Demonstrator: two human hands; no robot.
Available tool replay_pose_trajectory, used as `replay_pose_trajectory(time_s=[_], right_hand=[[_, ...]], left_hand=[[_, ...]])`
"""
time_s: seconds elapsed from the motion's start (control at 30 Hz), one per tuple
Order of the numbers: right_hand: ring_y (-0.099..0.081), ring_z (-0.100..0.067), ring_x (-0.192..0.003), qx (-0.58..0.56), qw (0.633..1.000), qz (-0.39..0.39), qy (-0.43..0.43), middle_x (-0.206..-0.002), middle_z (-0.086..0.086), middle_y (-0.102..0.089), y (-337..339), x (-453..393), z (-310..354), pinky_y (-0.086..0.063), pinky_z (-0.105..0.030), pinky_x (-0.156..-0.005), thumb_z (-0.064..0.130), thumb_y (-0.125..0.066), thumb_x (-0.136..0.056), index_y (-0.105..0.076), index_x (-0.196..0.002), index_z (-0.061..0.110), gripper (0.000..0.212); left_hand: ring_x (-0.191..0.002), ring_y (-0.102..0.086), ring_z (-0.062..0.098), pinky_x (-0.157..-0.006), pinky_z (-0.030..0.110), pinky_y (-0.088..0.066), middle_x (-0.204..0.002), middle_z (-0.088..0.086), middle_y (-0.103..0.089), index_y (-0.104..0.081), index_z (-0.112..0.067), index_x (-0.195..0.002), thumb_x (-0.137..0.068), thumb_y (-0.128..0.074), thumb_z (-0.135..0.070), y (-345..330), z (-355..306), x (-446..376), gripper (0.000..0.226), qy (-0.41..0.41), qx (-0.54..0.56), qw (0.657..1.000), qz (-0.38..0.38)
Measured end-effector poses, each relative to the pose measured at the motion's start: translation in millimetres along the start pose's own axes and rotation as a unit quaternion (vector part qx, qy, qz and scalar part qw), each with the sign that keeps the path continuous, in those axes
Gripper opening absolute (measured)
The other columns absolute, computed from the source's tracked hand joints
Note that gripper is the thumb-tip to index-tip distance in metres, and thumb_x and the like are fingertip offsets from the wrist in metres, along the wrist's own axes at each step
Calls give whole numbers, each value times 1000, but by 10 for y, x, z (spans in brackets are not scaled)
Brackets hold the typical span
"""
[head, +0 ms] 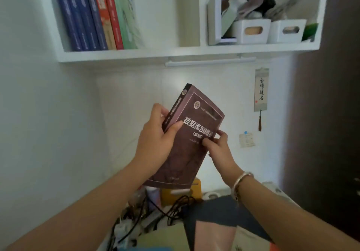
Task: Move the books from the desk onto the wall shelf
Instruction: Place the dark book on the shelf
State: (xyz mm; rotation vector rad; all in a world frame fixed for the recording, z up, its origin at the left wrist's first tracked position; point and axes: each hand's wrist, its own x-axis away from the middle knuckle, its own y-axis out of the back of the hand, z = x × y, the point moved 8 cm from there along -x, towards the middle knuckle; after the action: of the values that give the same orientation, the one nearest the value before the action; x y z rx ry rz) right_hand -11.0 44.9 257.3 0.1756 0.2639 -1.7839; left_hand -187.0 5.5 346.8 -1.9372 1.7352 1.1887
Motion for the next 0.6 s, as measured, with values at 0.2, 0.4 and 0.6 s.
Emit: replay_pose_trajectory(time_s=[0.2, 0.4, 0.6], right_hand=[[-63, 10, -79, -30, 974, 15, 225, -99, 10, -58, -424, -62, 1473, -52, -7, -70, -6, -52, -87, -34, -115, 34, 52], [-55, -8, -121, 30, 919, 49, 389, -131, 4, -53, -855, -250, 2410, -48, -37, -102, 12, -59, -79, -34, -131, 40, 64], [-26, -28, -142, 333, 859, 23, 387, -156, -11, -20, -1263, -851, 2661, -29, -40, -116, 30, -55, -92, -9, -153, 25, 77]], left_hand=[[-88, -71, 15, -74, 37, -61, -101, 3, -69, -40, -18, -96, -90, -62, -20, 860, -777, -684, 23, -56, 95, 989, -99], [-89, -67, 18, -61, 17, -54, -104, 9, -65, -37, -21, -89, -91, -61, -18, 1552, -1214, -1323, 24, -96, 109, 959, -242], [-87, -64, 23, -76, 37, -53, -100, 9, -62, -37, -16, -97, -90, -61, -24, 1828, -1307, -1822, 26, -112, 67, 926, -355]])
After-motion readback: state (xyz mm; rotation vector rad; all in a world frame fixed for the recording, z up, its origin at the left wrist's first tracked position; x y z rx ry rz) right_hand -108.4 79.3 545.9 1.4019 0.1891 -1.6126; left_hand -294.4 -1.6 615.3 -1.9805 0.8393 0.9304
